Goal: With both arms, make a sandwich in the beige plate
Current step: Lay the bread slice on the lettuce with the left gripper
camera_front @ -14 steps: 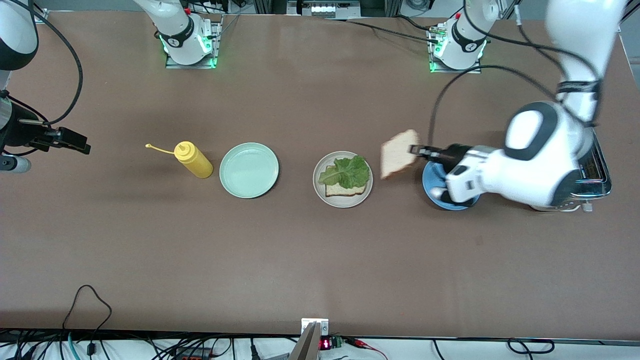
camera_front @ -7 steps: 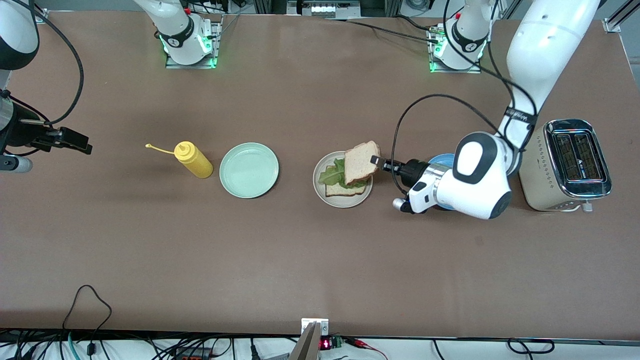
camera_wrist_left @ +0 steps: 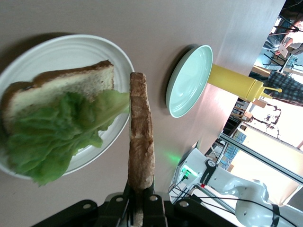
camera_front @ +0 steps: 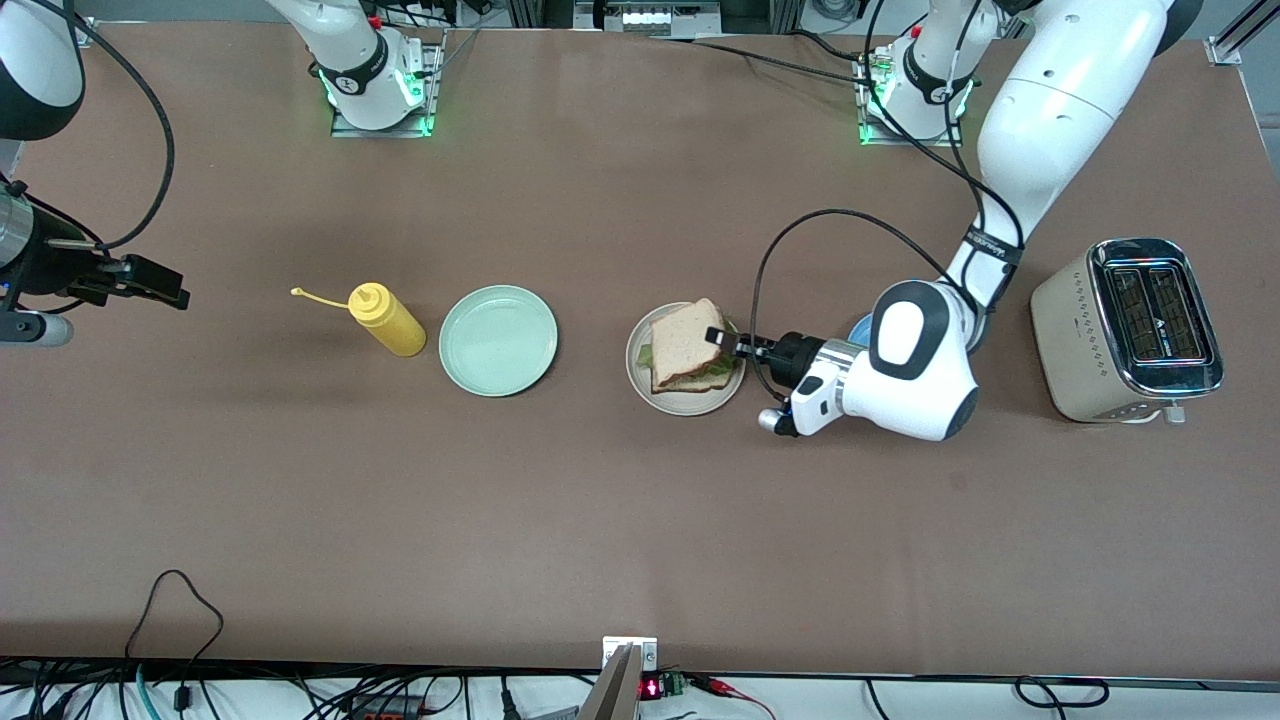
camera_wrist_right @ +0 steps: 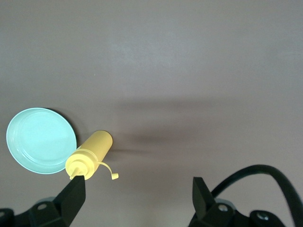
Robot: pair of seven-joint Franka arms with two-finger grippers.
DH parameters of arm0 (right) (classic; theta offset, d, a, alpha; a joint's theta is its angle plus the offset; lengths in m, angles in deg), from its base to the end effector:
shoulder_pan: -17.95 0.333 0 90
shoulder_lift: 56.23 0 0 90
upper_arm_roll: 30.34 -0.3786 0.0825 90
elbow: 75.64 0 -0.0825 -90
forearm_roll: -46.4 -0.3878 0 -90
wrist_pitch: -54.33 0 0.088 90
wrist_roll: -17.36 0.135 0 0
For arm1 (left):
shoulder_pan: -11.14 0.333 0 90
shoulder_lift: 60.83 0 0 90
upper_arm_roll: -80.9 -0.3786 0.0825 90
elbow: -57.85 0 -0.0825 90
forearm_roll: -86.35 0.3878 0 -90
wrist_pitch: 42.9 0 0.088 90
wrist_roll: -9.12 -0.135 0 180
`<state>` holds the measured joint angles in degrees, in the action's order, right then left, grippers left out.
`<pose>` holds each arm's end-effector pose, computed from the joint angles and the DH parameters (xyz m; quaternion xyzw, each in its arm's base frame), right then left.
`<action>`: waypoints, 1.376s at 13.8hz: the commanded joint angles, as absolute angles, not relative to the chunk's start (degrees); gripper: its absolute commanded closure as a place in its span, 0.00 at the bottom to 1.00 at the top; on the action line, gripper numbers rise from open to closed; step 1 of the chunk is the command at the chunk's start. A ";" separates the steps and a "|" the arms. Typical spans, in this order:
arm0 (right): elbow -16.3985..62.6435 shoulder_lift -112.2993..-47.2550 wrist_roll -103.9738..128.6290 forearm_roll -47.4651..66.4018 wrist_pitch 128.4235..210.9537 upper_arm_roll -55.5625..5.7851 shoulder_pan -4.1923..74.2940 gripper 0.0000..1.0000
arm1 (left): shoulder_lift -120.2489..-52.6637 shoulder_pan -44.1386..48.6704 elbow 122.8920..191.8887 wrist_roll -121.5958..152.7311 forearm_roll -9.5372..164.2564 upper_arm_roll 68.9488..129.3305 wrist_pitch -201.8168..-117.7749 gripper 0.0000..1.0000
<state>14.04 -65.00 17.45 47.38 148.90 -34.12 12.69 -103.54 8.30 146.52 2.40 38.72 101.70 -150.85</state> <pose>0.6132 -0.0210 0.5788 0.9993 -0.0129 -0.0337 0.0031 0.6491 -0.3139 0.2710 0.8662 -0.0172 -0.2390 0.4385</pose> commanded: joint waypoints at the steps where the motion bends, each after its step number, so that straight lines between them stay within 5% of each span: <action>1: 13.75 -65.02 14.91 46.58 148.02 -34.56 12.24 0.00 | -103.90 7.54 146.18 0.86 37.13 101.38 -151.62 1.00; 9: 13.66 -66.60 14.37 47.01 149.43 -34.56 13.29 0.00 | -107.06 9.03 146.36 -6.70 37.04 100.85 -151.27 1.00; 12: 13.75 -66.95 14.46 46.85 150.92 -34.56 13.38 0.00 | -108.38 9.03 146.18 -6.62 37.22 100.77 -151.62 0.77; 14: 14.10 -66.86 15.16 46.84 151.18 -34.56 13.82 0.00 | -108.91 9.03 146.18 -6.70 37.83 100.07 -151.62 0.49; 18: 14.71 -67.04 15.34 46.58 152.42 -34.56 13.38 0.00 | -110.93 9.03 146.18 -6.88 37.92 98.92 -151.62 0.24; 19: 14.72 -66.95 15.51 46.49 152.42 -34.56 13.30 0.00 | -110.85 9.12 146.10 -7.75 37.92 98.92 -151.62 0.09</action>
<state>14.27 -67.20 15.19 47.29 151.78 -34.48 13.61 -110.42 9.06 146.54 -5.78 38.70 99.01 -151.50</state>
